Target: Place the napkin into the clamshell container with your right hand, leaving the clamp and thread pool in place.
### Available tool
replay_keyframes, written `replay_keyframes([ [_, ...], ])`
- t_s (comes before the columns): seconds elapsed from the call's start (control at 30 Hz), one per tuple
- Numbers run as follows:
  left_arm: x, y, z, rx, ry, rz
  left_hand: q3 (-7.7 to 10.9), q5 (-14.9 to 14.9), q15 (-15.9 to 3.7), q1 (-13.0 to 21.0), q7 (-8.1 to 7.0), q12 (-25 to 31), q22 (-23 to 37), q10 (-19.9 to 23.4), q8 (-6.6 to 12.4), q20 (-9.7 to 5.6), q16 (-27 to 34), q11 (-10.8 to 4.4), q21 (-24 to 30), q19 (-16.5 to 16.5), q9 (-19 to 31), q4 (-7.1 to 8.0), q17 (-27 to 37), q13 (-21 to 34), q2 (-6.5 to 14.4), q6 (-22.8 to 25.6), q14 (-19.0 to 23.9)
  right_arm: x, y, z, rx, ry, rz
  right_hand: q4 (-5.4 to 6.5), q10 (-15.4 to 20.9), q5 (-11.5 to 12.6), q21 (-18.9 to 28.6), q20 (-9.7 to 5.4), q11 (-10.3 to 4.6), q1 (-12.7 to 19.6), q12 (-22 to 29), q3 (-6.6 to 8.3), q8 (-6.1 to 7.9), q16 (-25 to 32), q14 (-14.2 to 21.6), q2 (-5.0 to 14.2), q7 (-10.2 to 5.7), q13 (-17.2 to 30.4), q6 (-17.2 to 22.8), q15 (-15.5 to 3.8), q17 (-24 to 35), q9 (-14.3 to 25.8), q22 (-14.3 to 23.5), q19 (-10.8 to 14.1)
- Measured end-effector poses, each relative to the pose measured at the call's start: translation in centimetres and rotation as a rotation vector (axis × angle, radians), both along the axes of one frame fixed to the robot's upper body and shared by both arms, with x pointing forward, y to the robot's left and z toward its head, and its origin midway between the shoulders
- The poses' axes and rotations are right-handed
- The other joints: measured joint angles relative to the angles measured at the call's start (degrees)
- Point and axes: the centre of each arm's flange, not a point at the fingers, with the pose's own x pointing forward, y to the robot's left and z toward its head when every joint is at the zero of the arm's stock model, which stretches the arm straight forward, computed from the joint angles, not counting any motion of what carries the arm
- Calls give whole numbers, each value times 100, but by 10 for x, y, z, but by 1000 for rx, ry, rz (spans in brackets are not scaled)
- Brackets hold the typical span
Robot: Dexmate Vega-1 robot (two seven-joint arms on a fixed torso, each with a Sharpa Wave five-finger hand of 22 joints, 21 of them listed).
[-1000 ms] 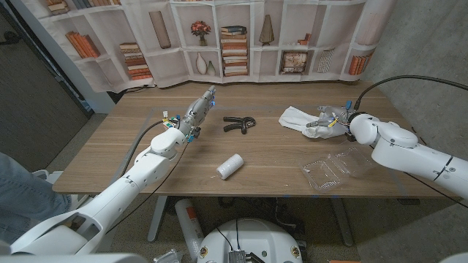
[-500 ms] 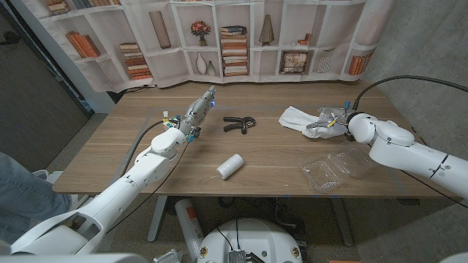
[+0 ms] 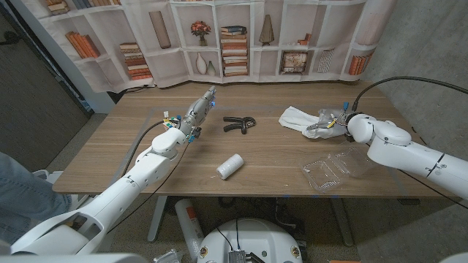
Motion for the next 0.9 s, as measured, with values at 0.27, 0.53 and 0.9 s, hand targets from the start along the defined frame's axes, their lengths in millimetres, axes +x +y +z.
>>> replay_keyframes([
  [0.27,1,0,-1,0,2,1,0,0,0,0,0,0,0,0,0,0,0,0,0,0,0,0,0,0,0,0,0,3,-2,-3,4,20,-10,0,0,0,34,19,-1,0,0,0,0,0,31,0,0,0,0,-31,0,0,0,21],
  [0.53,1,-1,-2,2,6,0,1,0,0,0,0,0,-1,0,0,6,0,0,0,6,0,0,0,0,0,0,0,6,-4,-6,6,33,-21,0,0,22,34,-1,-1,5,44,0,44,0,31,5,-23,0,23,-30,0,0,-1,82],
  [0.9,1,-1,-4,3,11,2,-1,-25,0,0,-14,0,-1,0,0,56,0,0,0,-7,0,-2,0,0,0,15,0,12,-6,-10,1,52,-34,0,149,64,67,1,-149,149,88,0,44,26,325,63,-43,0,43,-228,1,0,-1,349],
])
